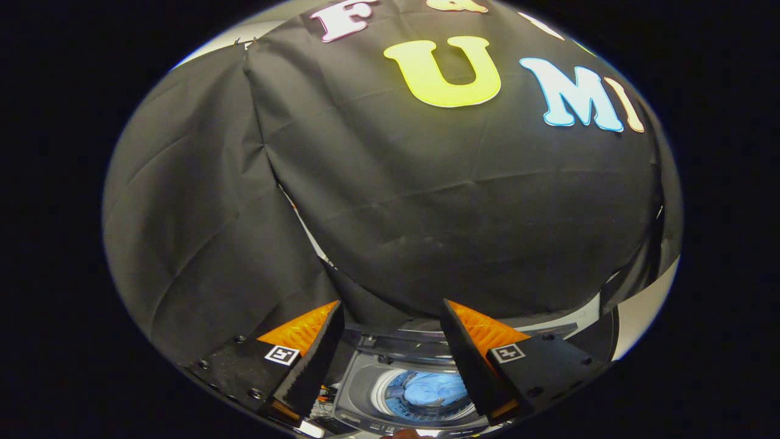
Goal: Put the clothes into the washing machine and then close the washing machine lid.
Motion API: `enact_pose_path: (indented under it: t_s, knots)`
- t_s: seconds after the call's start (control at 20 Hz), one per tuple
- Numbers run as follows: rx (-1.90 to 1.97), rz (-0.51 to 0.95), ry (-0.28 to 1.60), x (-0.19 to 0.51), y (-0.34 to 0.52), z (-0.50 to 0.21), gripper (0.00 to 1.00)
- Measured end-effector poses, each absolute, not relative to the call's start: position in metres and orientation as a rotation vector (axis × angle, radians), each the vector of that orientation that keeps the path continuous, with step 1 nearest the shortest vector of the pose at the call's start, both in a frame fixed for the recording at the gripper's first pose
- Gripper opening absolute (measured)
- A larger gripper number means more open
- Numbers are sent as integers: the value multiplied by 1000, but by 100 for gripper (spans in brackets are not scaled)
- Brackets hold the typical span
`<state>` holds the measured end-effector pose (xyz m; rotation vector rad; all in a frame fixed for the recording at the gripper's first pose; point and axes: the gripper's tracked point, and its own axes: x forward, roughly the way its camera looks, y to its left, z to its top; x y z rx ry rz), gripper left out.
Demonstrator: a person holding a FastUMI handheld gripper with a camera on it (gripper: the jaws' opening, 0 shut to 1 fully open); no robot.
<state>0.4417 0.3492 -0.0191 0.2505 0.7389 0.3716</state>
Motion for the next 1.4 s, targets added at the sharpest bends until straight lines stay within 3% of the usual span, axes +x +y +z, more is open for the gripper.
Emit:
enact_pose_path:
  t_s: [0.5, 1.0, 1.4]
  knots:
    - [194, 308, 831, 472, 352, -96, 98]
    - [184, 334, 844, 468, 352, -105, 98]
    - [172, 317, 737, 470, 348, -98, 99]
